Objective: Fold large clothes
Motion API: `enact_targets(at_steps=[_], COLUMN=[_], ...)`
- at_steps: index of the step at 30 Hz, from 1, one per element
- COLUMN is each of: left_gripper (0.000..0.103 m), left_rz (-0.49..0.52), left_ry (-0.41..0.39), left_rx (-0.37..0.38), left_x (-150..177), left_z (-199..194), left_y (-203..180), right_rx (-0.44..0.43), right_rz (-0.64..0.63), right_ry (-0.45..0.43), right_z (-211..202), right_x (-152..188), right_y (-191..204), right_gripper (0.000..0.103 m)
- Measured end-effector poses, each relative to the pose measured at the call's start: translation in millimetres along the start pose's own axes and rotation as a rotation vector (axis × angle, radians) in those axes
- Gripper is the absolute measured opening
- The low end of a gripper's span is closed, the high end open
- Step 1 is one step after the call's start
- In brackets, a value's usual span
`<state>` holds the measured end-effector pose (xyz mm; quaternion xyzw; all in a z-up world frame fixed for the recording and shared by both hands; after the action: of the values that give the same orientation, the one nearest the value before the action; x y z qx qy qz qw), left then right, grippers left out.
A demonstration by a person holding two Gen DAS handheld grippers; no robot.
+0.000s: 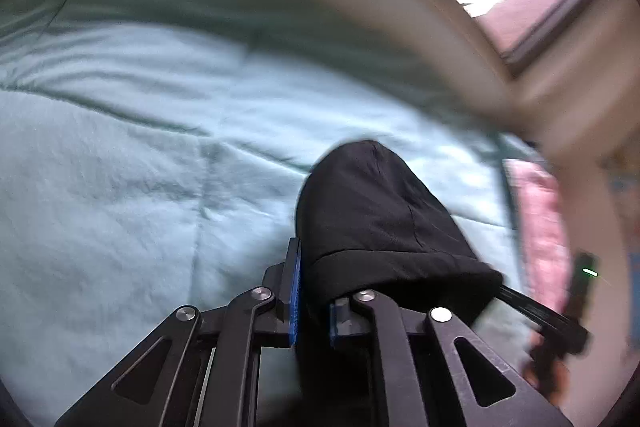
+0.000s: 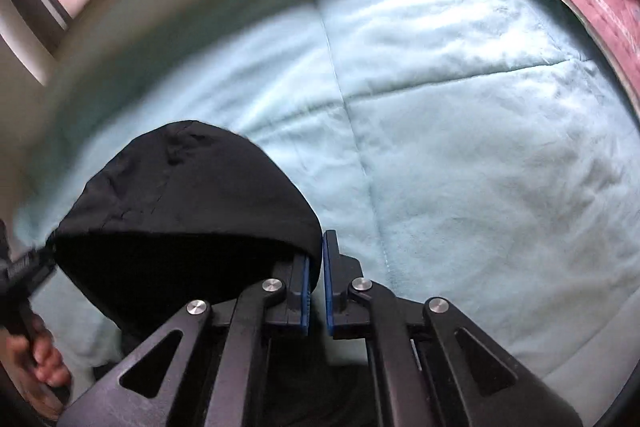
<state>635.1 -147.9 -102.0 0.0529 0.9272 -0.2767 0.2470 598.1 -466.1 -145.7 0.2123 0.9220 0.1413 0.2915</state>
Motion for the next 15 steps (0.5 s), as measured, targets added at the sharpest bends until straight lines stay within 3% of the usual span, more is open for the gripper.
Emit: enact_targets(at_steps=[3, 6, 7, 10, 12, 15], left_gripper=[0.014, 0.015, 0.017, 0.018, 0.021, 0.038], left_rz=[0.003, -0.021, -0.015, 0.007, 0.006, 0.089], left_ry=[0.114, 0.323, 0.377, 0.347, 0.329, 0.283], left_rx=[0.043, -0.109, -0.119, -0.087, -0.089, -0.14], left_x=[22, 55, 69, 74, 72, 72], left_z=[11, 71, 92, 97, 85, 53], left_y=[16, 60, 71, 73, 71, 61], right_rx=[0.005, 0.013, 0.007, -0.005, -0.017, -0.036], right_rz=[-0.022, -0.066, -0.071, -0.099, -0.105, -0.14], right_ry=[0.015, 0.125, 0.157, 0.216, 0.228, 0.215], right_z=[2, 42, 55, 83, 80, 57], right_x=[15, 37, 44, 58, 53, 46], right_y=[-6, -12, -15, -19, -18, -18], right_gripper=[0.005, 0.006, 0.006, 0.006, 0.009, 0.015])
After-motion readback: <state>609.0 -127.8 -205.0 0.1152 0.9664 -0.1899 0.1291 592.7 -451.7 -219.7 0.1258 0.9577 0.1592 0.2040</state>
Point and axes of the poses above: each gripper's, at about its wrist camera, not at the fingertips, and z roughly the way its jaws point, y to its left, x to its underside, the point moved 5 cm from there along z, roughly the way its jaws point, and after that the axes turned 2 degrees about -x, right-handed, at the moved point
